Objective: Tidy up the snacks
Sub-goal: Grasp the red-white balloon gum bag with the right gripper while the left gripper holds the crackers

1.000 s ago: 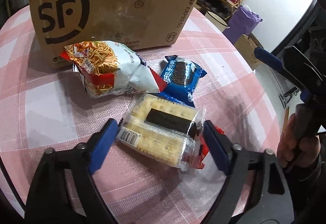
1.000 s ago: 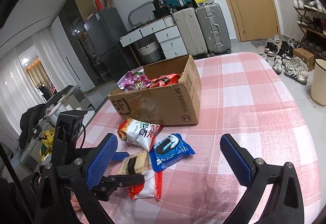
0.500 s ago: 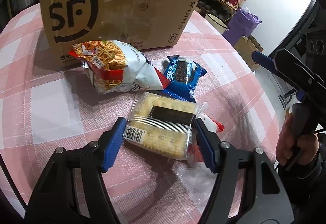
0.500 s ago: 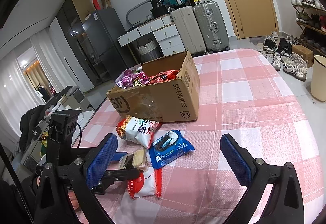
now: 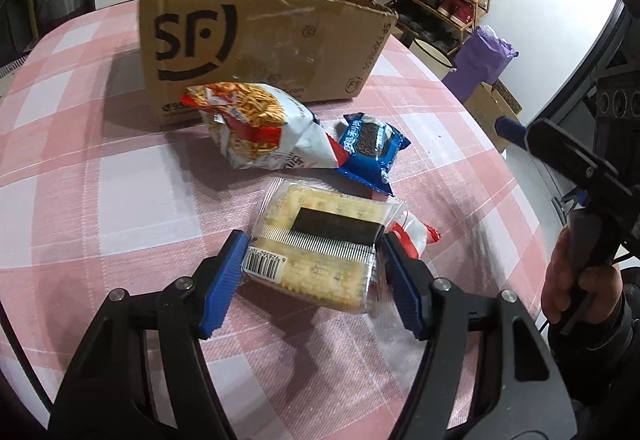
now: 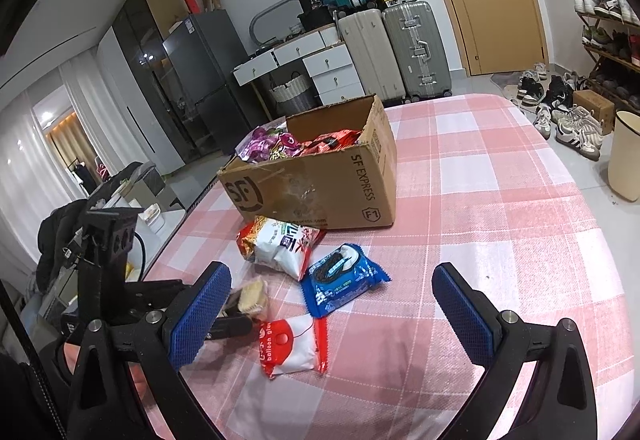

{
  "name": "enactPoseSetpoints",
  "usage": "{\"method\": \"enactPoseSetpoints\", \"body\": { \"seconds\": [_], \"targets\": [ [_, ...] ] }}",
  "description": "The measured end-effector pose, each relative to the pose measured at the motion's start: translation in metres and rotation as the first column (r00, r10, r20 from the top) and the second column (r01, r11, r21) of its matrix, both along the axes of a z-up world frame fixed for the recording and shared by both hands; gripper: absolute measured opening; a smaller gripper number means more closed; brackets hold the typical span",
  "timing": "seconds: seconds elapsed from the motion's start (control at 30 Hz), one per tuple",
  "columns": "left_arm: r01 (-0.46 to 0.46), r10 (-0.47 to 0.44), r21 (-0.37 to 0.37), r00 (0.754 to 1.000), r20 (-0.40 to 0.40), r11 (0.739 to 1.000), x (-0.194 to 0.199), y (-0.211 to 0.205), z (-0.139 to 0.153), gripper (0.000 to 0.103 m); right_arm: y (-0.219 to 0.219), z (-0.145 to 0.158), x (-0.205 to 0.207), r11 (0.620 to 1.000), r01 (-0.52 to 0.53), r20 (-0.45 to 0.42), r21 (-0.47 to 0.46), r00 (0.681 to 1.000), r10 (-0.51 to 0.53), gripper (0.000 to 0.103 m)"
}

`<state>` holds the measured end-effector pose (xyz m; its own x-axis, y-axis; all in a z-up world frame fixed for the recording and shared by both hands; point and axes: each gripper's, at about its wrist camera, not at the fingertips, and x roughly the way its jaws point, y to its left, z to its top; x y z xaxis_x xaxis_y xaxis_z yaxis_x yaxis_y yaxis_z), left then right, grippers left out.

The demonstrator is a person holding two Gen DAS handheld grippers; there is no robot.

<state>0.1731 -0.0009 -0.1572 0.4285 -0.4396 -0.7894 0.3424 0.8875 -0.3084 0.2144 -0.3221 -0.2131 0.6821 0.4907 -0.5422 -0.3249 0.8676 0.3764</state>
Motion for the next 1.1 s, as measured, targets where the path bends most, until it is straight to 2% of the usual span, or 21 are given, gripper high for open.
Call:
{"method": "enactPoseSetpoints", "body": {
  "seconds": [0.2, 0.47, 0.67, 0.93, 1.03, 1.1],
  "targets": [
    [-0.041, 0.042, -0.025, 0.999, 0.030, 0.999, -0.009, 0.019, 0.014, 0.065, 0.018, -0.007, -0.006, 0.998, -0.049, -0.012, -0.032, 0.999, 0.049, 0.102],
    [-0.079, 0.083, -0.045, 0.993, 0.087, 0.996, -0.030, 0.047, 0.043, 0.065, 0.039, -0.028, -0.005, 0.993, -0.092, -0.081, -0.072, 0.993, 0.086, 0.102],
    [-0.091, 0.098, -0.059, 0.987, 0.127, 0.994, -0.048, 0.065, 0.066, 0.065, 0.062, -0.049, -0.003, 0.980, -0.131, -0.134, -0.150, 0.985, 0.111, 0.102],
    [-0.095, 0.105, -0.070, 0.984, 0.143, 0.993, -0.061, 0.071, 0.077, 0.065, 0.085, -0.064, -0.002, 0.961, -0.170, -0.156, -0.218, 0.978, 0.137, 0.102],
    [-0.091, 0.101, -0.076, 0.985, 0.141, 0.993, -0.061, 0.070, 0.076, 0.065, 0.090, -0.069, 0.000, 0.955, -0.175, -0.170, -0.241, 0.976, 0.136, 0.100],
    [-0.091, 0.102, -0.078, 0.984, 0.143, 0.993, -0.062, 0.071, 0.077, 0.065, 0.093, -0.072, 0.002, 0.951, -0.184, -0.185, -0.247, 0.973, 0.140, 0.094]
  ]
}}
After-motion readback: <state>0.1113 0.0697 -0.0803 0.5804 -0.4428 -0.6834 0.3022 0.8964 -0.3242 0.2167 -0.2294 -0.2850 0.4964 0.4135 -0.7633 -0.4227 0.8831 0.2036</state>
